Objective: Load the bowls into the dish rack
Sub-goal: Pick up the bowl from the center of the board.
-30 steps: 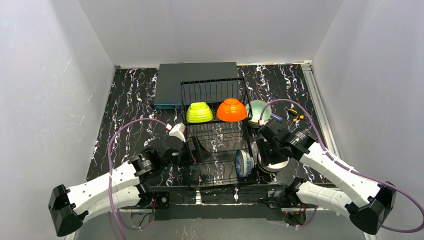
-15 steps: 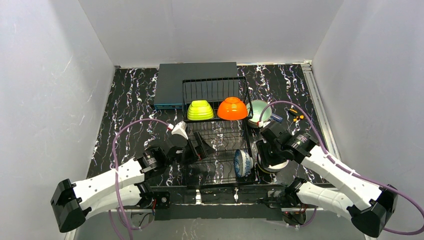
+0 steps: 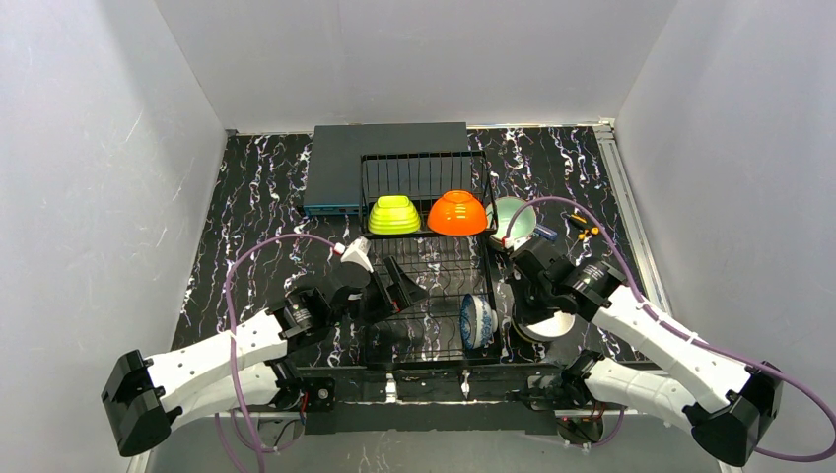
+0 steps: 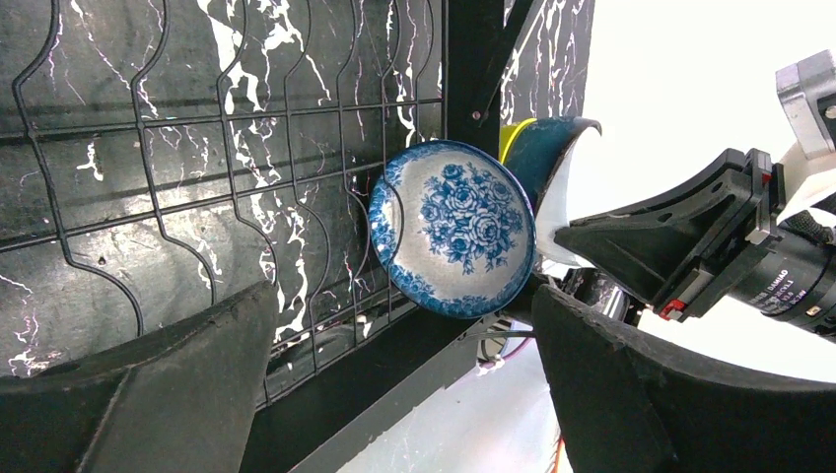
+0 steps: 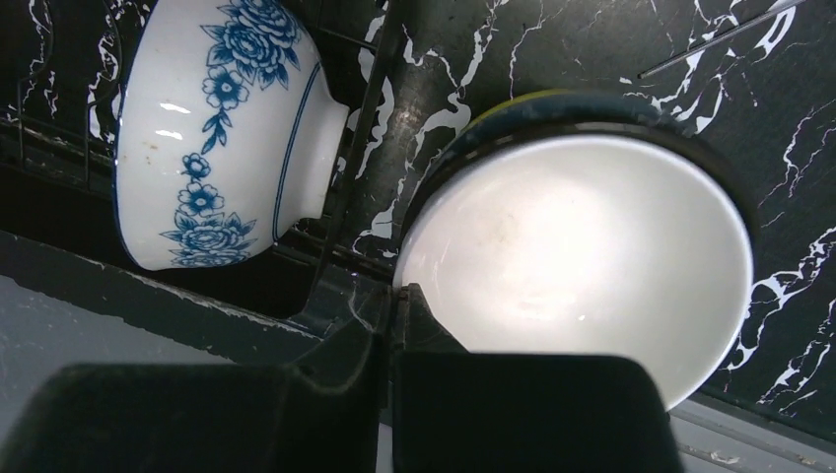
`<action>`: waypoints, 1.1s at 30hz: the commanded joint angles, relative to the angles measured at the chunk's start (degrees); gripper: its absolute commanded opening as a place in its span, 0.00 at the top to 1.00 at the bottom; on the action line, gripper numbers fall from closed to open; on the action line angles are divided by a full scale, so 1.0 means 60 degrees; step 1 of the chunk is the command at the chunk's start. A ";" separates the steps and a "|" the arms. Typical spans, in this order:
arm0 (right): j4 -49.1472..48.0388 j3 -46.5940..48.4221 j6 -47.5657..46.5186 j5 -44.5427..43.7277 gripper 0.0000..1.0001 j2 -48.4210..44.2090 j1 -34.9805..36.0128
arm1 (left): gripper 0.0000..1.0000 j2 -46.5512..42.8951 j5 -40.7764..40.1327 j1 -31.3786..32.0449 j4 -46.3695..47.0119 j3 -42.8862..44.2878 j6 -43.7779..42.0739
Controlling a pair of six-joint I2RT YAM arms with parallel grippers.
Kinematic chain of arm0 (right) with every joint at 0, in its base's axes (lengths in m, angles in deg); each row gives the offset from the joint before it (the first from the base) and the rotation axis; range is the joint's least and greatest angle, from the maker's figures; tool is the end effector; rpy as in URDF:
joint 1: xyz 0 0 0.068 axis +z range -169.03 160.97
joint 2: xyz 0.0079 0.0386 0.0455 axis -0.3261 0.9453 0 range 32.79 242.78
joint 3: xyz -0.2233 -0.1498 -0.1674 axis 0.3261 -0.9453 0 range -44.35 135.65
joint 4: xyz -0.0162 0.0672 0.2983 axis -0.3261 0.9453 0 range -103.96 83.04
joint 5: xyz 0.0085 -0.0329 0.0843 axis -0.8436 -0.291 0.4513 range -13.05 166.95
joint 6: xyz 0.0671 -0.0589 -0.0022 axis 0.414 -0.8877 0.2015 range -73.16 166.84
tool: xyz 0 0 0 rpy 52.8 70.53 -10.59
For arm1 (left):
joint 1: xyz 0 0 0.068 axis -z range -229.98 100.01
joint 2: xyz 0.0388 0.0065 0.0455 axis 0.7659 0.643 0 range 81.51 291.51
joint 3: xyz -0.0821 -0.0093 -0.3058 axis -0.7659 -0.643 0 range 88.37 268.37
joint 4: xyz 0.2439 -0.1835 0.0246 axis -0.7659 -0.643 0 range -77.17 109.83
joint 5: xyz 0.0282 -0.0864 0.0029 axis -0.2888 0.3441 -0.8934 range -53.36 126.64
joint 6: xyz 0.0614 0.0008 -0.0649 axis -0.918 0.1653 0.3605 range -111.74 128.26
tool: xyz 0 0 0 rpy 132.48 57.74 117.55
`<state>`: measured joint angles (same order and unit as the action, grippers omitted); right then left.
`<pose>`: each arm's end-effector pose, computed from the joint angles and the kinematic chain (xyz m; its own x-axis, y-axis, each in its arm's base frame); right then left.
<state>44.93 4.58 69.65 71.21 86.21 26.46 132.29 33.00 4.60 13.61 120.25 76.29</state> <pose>0.1462 0.1375 0.2617 -0.8406 -0.3049 -0.4476 -0.3821 0.9196 0.0912 0.1544 -0.2085 0.2499 -0.8155 -0.4503 -0.3637 0.0635 0.5549 -0.8295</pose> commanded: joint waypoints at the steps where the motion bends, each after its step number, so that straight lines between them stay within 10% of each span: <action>1: 0.0103 0.0070 -0.0080 0.0079 0.99 -0.0208 0.0002 | 0.02 -0.0163 0.0221 -0.0068 0.0220 0.0209 -0.0167; 10: -0.0197 0.0366 -0.0198 0.0729 0.99 -0.0556 -0.0007 | 0.02 -0.0220 0.0326 -0.0063 0.0030 0.0195 -0.0477; 15: 0.0073 0.0312 -0.0127 0.0578 0.59 -0.0679 0.0001 | 0.02 -0.0339 0.0258 -0.0067 -0.0147 0.0195 -0.0627; 22: -0.0049 -0.0297 0.0236 0.0664 0.43 -0.0424 0.0003 | 0.02 -0.0260 0.0278 -0.0059 -0.0077 0.0278 -0.0670; 26: -0.0169 -0.0457 0.0260 0.0633 0.47 -0.0221 0.0001 | 0.02 -0.0174 0.0350 -0.0073 -0.0070 0.0446 -0.0849; 33: -0.0063 0.0086 0.0172 0.0407 0.86 -0.0427 -0.0002 | 0.02 -0.0420 0.0478 -0.0061 0.0828 0.0162 -0.1409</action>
<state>44.58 1.87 70.67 74.05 85.21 26.35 131.42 34.77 4.49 14.61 120.78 70.98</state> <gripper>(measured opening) 0.246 0.980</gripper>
